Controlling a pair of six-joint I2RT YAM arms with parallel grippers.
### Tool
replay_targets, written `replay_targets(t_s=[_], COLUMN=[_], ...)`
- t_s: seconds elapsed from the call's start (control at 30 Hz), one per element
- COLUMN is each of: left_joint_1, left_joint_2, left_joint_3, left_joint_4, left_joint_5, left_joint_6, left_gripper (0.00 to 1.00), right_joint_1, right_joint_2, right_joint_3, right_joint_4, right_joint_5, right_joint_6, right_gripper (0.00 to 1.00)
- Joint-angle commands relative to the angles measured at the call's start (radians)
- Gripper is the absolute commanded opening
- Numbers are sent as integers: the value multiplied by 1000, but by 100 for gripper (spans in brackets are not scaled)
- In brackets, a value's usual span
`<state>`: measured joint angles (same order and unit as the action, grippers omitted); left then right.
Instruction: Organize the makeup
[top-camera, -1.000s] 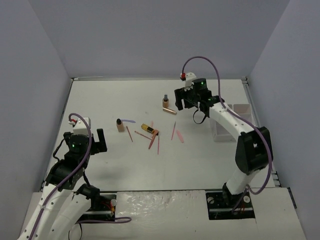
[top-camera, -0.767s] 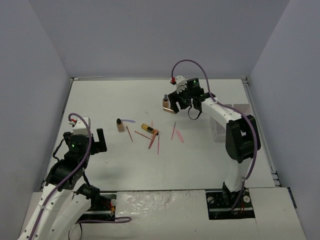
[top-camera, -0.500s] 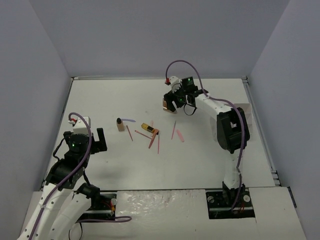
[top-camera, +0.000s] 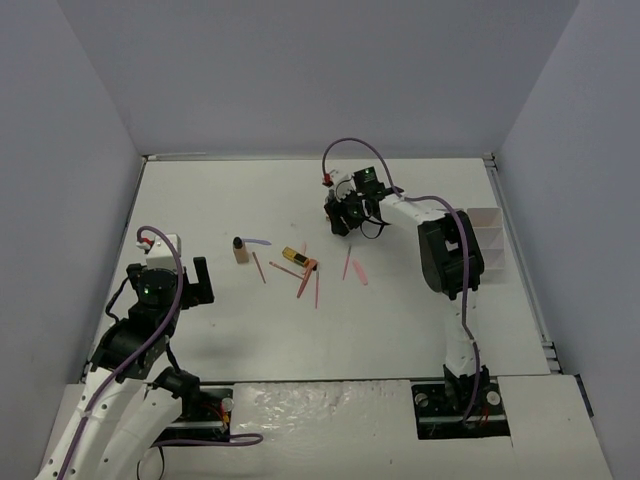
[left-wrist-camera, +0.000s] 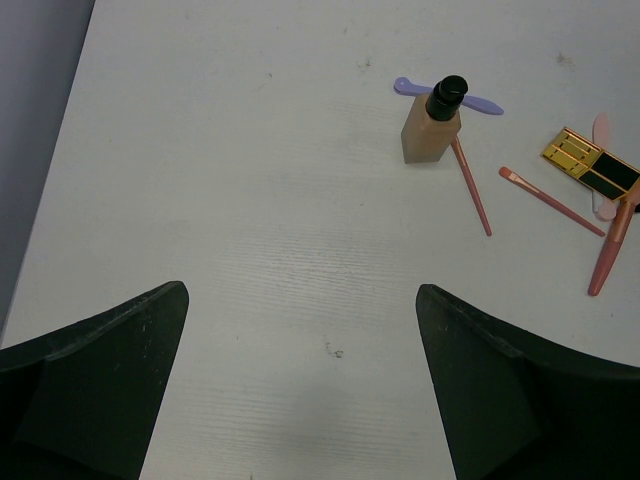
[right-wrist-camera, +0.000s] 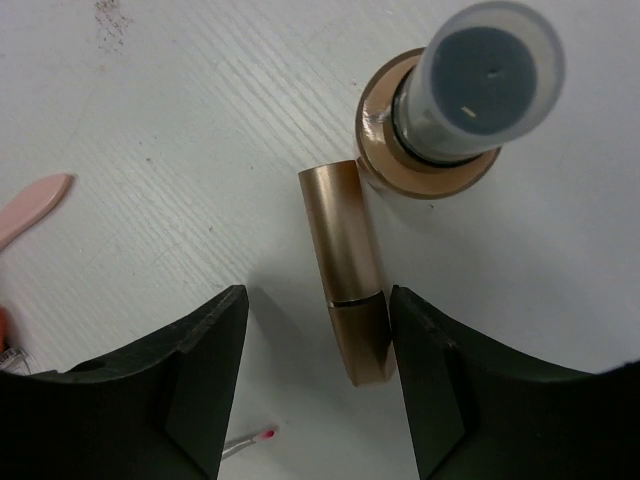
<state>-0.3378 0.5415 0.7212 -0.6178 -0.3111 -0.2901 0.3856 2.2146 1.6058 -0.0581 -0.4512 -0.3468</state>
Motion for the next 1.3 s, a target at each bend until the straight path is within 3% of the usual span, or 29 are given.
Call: replay_targets(t_s=[0.0, 0.33, 0.5, 0.63, 0.93, 1.27], left_joint_1=[11, 11, 11, 11, 11, 11], left_joint_2=[18, 21, 21, 21, 18, 15], left_joint_3=[21, 21, 21, 23, 24, 26], left_joint_4=[70, 69, 69, 69, 67, 66], left_joint_5=[-9, -2, 0, 1, -6, 1], left_joint_6=[-4, -6, -4, -6, -4, -4], left_gripper=[97, 97, 97, 97, 97, 97], right_joint_1=[25, 76, 104, 147, 129, -108], right_joint_2=[-16, -24, -57, -175, -524, -956], right_joint_3=[5, -35, -55, -107, -290, -626], right_joint_4=[30, 46, 47, 86, 164, 162], right_joint_5=[30, 139, 158, 213, 423, 710], right_joint_6=[-22, -10, 8, 57, 376, 965], right_gripper=[53, 33, 13, 1, 0, 0])
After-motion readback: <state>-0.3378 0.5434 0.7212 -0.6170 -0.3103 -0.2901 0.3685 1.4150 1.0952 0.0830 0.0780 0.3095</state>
